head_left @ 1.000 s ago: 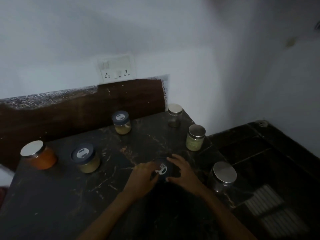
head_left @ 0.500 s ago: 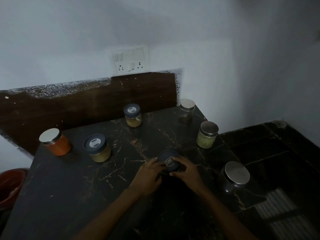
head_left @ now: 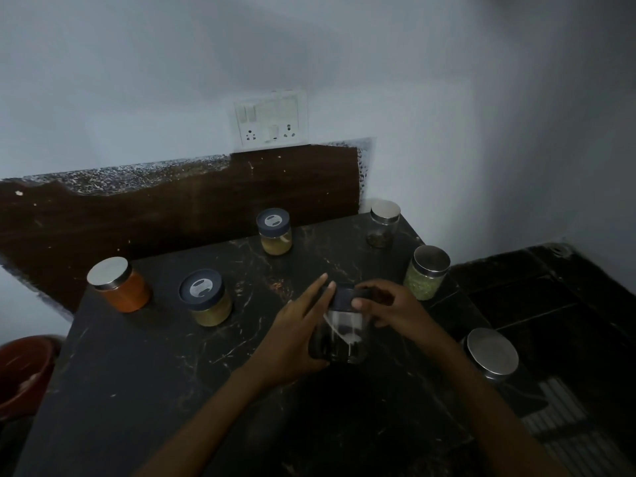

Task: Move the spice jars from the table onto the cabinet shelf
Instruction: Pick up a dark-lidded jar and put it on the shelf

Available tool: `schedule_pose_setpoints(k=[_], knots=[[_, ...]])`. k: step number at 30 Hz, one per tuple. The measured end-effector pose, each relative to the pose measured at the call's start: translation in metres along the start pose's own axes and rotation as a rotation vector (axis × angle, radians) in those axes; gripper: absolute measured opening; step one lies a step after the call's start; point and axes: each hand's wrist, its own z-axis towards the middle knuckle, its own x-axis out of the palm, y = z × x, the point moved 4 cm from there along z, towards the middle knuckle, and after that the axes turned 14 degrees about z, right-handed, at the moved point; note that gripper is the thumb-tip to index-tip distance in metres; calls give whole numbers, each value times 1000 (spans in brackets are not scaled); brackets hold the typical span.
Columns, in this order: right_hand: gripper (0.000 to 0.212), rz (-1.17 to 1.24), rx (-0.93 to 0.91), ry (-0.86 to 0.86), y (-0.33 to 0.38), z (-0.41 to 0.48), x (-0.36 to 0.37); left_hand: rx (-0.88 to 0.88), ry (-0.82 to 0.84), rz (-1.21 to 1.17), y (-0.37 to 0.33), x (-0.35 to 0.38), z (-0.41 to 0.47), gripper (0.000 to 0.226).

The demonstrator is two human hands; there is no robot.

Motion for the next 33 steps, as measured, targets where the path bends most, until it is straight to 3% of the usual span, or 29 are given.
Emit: schedule_pose_setpoints(k=[7,10,14,16,23,29,33], knots=[[46,-39,67,87,16,-1,14,15,-17,-237,6,-26,-9,115],[71,-8,81,198,14,-11,18,-14,10,-313,15,-29,-11,115],[121,-246,62,412,10,-22,22,-34,47,-336,23,-25,-14,116],[132,-394,19,421,8,-24,27,-49,61,-357,25,-22,-14,117],[130,-499,-89,315,9,-20,37,-72,97,-404,27,-20,-17,122],[127,-506,-121,309,8,-20,41,-44,86,-231,19,-22,-16,131],[125,-506,-163,317,13,-22,48,-91,90,-251,16,-25,-16,129]])
